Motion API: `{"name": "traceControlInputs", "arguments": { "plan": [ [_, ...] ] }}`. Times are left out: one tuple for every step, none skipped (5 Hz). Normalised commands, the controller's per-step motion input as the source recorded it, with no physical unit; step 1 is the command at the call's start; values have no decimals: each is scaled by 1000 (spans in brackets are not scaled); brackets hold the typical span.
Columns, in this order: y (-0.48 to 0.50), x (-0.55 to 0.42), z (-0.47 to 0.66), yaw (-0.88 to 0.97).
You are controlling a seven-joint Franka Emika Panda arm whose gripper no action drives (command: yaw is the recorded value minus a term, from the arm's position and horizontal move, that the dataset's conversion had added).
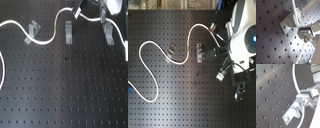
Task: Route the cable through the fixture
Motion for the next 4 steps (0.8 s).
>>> {"name": "traceControlInputs", "arguments": {
  "plan": [
    [-22, -98, 34, -1000],
    [195, -230, 90, -831],
    [524, -348, 74, -514],
    [615, -349, 132, -409]
  ]
}}
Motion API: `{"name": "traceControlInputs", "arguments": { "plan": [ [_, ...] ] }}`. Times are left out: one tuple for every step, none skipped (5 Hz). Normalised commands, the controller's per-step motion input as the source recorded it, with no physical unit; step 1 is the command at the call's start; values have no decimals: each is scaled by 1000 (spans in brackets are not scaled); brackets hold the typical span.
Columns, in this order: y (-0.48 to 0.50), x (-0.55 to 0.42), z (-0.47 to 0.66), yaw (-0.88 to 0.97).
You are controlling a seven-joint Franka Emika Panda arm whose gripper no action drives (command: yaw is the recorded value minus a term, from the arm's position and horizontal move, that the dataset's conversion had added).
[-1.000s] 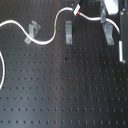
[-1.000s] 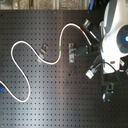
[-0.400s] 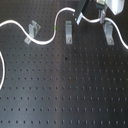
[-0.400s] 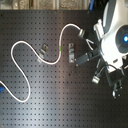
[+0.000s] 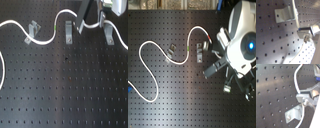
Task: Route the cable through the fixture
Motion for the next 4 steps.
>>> {"name": "traceControlInputs", "arguments": {
  "plan": [
    [229, -223, 195, -508],
    [98, -187, 46, -526],
    [43, -63, -240, -391],
    [13, -12, -373, -471]
  ]
}}
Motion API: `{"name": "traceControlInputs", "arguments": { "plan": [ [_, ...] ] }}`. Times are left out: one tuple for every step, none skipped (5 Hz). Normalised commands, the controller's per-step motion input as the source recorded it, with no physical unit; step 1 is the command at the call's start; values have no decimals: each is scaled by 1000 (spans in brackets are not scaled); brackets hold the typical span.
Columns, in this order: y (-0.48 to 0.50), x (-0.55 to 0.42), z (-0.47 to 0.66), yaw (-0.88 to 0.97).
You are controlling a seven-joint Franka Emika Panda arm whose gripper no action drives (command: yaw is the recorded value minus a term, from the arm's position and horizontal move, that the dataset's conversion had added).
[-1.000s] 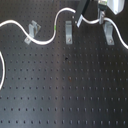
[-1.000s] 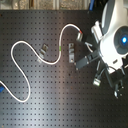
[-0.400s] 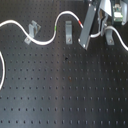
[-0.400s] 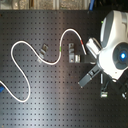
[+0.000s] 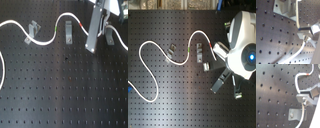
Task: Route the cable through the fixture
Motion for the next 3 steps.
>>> {"name": "traceControlInputs", "arguments": {
  "plan": [
    [44, -47, -134, -386],
    [-65, -37, 139, -123],
    [-203, -89, 254, 0]
  ]
}}
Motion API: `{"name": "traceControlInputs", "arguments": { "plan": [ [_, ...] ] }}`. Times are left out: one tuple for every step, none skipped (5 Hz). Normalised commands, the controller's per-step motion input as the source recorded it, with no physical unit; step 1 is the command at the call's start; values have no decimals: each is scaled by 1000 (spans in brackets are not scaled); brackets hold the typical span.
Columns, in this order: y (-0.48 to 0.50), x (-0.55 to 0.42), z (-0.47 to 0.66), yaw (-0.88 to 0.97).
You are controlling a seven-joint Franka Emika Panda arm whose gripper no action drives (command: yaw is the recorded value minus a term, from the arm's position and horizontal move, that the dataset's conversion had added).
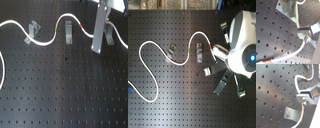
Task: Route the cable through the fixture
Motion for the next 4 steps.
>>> {"name": "traceControlInputs", "arguments": {
  "plan": [
    [-188, -84, 226, 0],
    [-126, -10, 136, -51],
    [3, 13, 86, -134],
    [140, 61, 41, -160]
  ]
}}
